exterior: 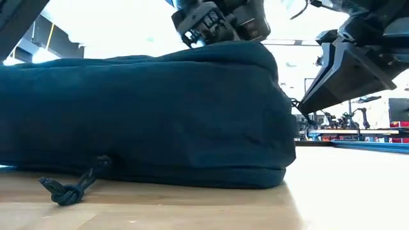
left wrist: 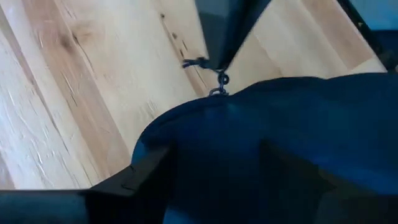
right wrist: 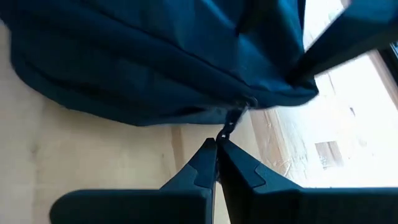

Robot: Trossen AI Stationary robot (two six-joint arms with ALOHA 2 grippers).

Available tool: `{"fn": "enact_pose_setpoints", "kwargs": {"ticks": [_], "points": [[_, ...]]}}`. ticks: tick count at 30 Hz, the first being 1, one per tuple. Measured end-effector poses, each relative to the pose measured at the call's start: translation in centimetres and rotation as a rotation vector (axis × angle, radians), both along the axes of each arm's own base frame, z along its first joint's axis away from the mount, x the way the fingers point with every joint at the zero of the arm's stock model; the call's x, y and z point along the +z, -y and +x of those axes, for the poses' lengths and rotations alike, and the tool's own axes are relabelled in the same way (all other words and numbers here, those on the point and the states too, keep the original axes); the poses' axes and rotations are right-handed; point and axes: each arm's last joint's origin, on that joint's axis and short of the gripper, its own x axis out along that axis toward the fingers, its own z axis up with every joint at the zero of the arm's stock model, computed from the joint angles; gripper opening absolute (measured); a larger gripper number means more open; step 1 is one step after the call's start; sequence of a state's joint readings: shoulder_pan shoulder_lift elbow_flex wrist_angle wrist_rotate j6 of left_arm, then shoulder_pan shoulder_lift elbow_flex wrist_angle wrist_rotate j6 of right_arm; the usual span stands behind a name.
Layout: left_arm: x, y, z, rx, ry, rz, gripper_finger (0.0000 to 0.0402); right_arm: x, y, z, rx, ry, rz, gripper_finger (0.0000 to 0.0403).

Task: Unpack backpack
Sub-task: Open the black backpack on the table

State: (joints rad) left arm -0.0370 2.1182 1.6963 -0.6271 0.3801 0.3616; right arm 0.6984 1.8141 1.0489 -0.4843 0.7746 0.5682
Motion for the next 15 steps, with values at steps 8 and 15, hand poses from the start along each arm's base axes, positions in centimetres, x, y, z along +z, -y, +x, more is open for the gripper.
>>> {"fn": "enact_pose_setpoints", "kwargs": {"ticks": [8, 15], "points": [[-0.15, 0.03, 0.32, -0.072, 0.036, 0.037, 0.0125, 0.00, -0.08, -0.05, 0.003, 0.001, 0.001, 0.0000], [-0.34, -0.83, 0.27, 0.021, 0.009, 0.147, 0.0010, 0.02, -0.14, -0.06, 0.007, 0.002, -0.002, 0.0000]]}}
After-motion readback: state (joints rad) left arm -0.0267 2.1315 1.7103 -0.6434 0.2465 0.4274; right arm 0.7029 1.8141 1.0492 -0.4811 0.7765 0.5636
